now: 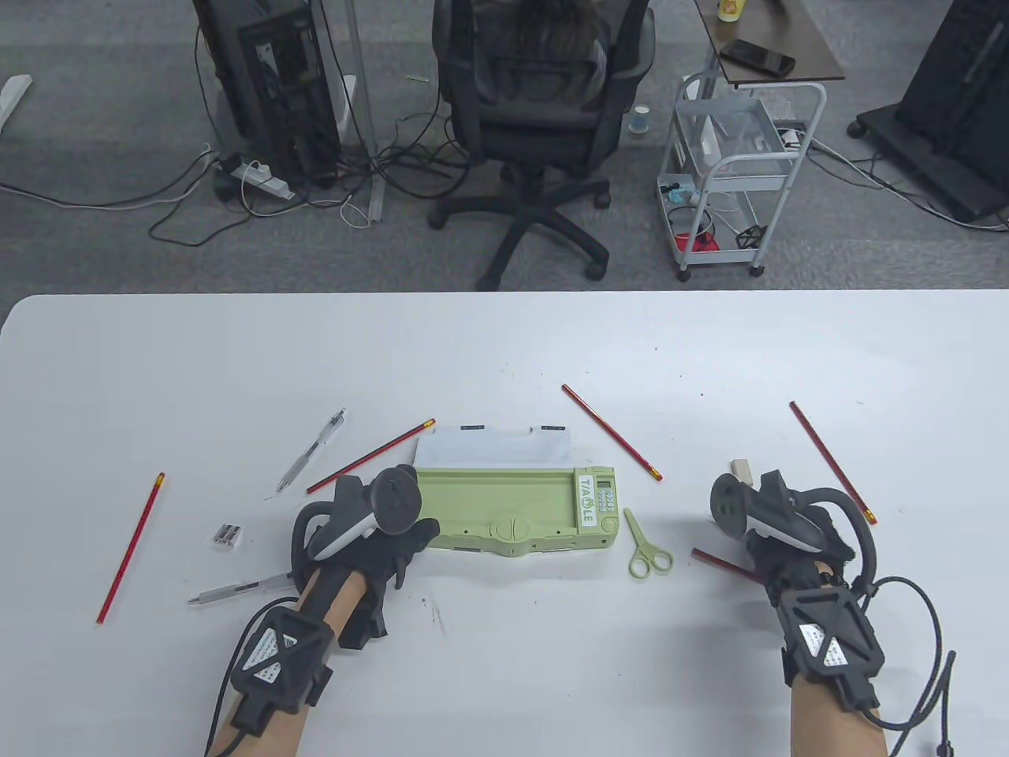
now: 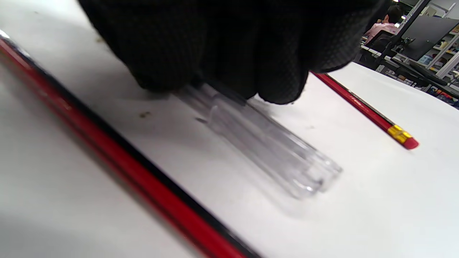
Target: Organize multifunction pencil case
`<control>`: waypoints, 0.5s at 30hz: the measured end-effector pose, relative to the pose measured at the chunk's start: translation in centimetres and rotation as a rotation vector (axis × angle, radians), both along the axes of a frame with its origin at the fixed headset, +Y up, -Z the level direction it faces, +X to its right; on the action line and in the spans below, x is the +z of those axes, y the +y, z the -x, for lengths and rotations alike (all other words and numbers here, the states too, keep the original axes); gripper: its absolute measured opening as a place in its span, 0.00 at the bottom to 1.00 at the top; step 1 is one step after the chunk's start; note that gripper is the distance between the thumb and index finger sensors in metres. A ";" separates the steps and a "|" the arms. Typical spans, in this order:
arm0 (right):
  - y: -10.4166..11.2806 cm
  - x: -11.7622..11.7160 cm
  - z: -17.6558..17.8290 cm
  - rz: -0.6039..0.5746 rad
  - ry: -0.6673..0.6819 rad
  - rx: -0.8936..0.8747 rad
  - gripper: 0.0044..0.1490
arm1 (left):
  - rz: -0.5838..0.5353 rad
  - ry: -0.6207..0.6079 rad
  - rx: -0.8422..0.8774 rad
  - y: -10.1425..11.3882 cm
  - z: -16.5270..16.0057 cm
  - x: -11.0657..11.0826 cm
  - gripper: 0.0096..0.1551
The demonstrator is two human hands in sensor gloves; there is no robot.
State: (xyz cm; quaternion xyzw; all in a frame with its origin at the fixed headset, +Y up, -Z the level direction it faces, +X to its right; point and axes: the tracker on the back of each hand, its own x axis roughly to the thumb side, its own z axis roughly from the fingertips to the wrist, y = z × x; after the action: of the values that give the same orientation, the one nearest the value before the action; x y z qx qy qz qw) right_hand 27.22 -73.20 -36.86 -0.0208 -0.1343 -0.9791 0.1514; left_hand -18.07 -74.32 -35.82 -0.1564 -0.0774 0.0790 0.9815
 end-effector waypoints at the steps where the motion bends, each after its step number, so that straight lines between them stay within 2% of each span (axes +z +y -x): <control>1: 0.2 0.0 0.0 0.001 -0.004 -0.017 0.27 | 0.000 0.000 0.000 0.0 0.0 0.0 0.51; 6: 2.0 0.0 1.4 -0.066 0.028 -0.110 0.29 | -0.002 0.000 0.001 0.0 0.0 0.0 0.51; 15: 6.8 -1.5 8.3 -0.164 0.160 -0.272 0.30 | -0.004 0.002 0.008 0.0 0.1 0.0 0.51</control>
State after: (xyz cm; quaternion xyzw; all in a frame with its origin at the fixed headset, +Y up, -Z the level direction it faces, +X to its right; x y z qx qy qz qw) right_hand 18.92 -66.42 -38.36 -0.1042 -0.0375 -0.9934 0.0289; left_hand -18.13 -74.33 -35.85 -0.1543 -0.0774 0.0827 0.9815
